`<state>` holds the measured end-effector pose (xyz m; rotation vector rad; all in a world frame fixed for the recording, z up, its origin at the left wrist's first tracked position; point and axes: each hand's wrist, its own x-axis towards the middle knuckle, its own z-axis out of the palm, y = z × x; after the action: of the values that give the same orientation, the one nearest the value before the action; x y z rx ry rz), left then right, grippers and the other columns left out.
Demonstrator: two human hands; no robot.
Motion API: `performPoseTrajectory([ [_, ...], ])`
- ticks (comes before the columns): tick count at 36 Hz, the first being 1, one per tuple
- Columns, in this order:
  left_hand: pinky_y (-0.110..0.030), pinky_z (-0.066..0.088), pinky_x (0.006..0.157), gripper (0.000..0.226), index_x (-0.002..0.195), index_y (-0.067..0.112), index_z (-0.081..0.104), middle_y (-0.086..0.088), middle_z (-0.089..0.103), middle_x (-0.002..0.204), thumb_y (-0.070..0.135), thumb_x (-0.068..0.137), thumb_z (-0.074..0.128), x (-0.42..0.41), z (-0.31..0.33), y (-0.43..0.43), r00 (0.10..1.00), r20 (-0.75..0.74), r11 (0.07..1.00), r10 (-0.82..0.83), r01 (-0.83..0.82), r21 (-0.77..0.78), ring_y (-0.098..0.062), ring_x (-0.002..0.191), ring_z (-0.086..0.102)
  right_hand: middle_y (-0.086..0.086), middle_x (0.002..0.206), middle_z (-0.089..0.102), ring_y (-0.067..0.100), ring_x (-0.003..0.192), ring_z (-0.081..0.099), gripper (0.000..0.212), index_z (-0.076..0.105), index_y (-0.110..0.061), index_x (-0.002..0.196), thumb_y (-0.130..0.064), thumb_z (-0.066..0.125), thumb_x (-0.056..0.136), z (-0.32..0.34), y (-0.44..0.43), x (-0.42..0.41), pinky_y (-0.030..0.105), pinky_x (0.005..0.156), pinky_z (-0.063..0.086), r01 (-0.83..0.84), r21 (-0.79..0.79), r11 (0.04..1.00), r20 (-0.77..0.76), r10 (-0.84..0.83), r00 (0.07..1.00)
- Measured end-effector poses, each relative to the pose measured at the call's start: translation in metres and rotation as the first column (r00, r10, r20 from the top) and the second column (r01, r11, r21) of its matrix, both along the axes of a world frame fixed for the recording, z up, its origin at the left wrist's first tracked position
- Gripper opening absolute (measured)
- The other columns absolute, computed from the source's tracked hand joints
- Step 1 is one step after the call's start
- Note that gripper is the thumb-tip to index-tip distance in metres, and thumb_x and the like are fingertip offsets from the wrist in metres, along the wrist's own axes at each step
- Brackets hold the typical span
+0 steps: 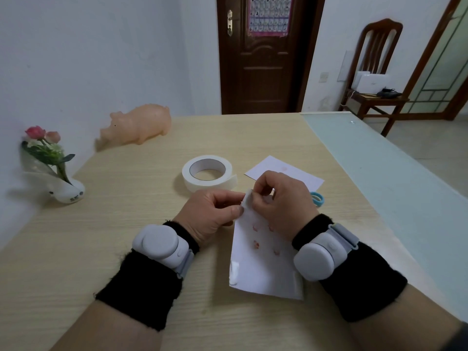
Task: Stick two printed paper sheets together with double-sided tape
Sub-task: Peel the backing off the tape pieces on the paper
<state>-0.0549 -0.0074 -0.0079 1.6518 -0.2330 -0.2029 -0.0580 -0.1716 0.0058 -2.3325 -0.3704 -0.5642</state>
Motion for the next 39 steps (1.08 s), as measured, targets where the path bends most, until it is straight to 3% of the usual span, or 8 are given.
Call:
performPoseTrajectory([
  [6, -0.06, 0.047, 0.09, 0.03, 0.096, 0.015, 0.074, -0.027, 0.067, 0.1, 0.015, 0.067, 0.068, -0.0001, -0.001, 0.0, 1.0, -0.002, 1.0, 0.006, -0.006, -0.007, -0.033, 0.089, 0.062, -0.004, 0.067, 0.059, 0.015, 0.063, 0.05, 0.01, 0.06, -0.014, 0.069, -0.01, 0.068, 0.074, -0.0031, -0.0012, 0.0008, 0.012, 0.058, 0.033, -0.013, -0.039, 0.999, 0.069, 0.016, 0.997],
  [12, -0.048, 0.05, 0.089, 0.029, 0.095, 0.016, 0.073, -0.013, 0.073, 0.093, 0.008, 0.068, 0.064, -0.0007, -0.0011, 0.0001, 0.997, -0.004, 0.997, -0.074, 0.074, -0.031, -0.025, 0.087, 0.066, -0.012, 0.064, 0.05, 0.012, 0.063, 0.046, 0.012, 0.059, -0.014, 0.066, -0.012, 0.068, 0.073, -0.0034, -0.0015, 0.0009, 0.01, 0.059, 0.03, -0.014, -0.081, 0.997, 0.111, 0.023, 0.994],
  [16, -0.029, 0.054, 0.071, 0.031, 0.099, 0.014, 0.071, -0.006, 0.072, 0.094, 0.01, 0.07, 0.059, -0.0004, -0.0004, 0.0007, 0.993, -0.044, 0.993, -0.112, 0.111, -0.033, -0.017, 0.085, 0.066, -0.013, 0.062, 0.047, 0.013, 0.062, 0.045, 0.01, 0.059, -0.014, 0.064, -0.013, 0.068, 0.069, -0.0039, -0.0005, -0.0001, 0.011, 0.058, 0.03, -0.02, -0.066, 0.998, 0.153, 0.03, 0.988],
  [19, -0.022, 0.051, 0.058, 0.014, 0.091, 0.009, 0.068, -0.008, 0.071, 0.084, 0.013, 0.079, 0.06, 0.001, 0.0019, -0.0008, 0.991, -0.095, 0.993, -0.091, 0.082, -0.09, -0.019, 0.077, 0.068, -0.013, 0.062, 0.047, 0.013, 0.063, 0.045, 0.014, 0.06, -0.014, 0.064, -0.01, 0.072, 0.068, -0.0037, 0.0004, -0.0003, 0.012, 0.059, 0.029, -0.032, -0.096, 0.995, 0.139, 0.046, 0.989],
  [24, -0.021, 0.049, 0.05, 0.015, 0.076, 0.011, 0.062, -0.005, 0.069, 0.073, 0.01, 0.09, 0.056, 0.0011, 0.0021, -0.0008, 0.997, -0.08, 0.995, 0.011, -0.018, -0.096, -0.017, 0.066, 0.068, -0.014, 0.063, 0.047, 0.012, 0.064, 0.047, 0.014, 0.06, -0.014, 0.065, -0.011, 0.073, 0.069, -0.0042, 0.0029, -0.0012, 0.025, 0.059, 0.036, -0.099, -0.1, 0.99, 0.141, 0.113, 0.984],
  [39, -0.023, 0.05, 0.051, 0.015, 0.073, 0.009, 0.062, -0.004, 0.068, 0.07, 0.005, 0.087, 0.058, 0.0019, 0.0033, -0.0011, 0.999, -0.035, 0.998, 0.035, -0.036, -0.052, -0.016, 0.067, 0.068, -0.012, 0.063, 0.049, 0.013, 0.064, 0.048, 0.012, 0.06, -0.014, 0.065, -0.013, 0.072, 0.069, -0.0026, 0.003, -0.0028, 0.028, 0.06, 0.041, -0.117, -0.099, 0.988, 0.123, 0.128, 0.984],
])
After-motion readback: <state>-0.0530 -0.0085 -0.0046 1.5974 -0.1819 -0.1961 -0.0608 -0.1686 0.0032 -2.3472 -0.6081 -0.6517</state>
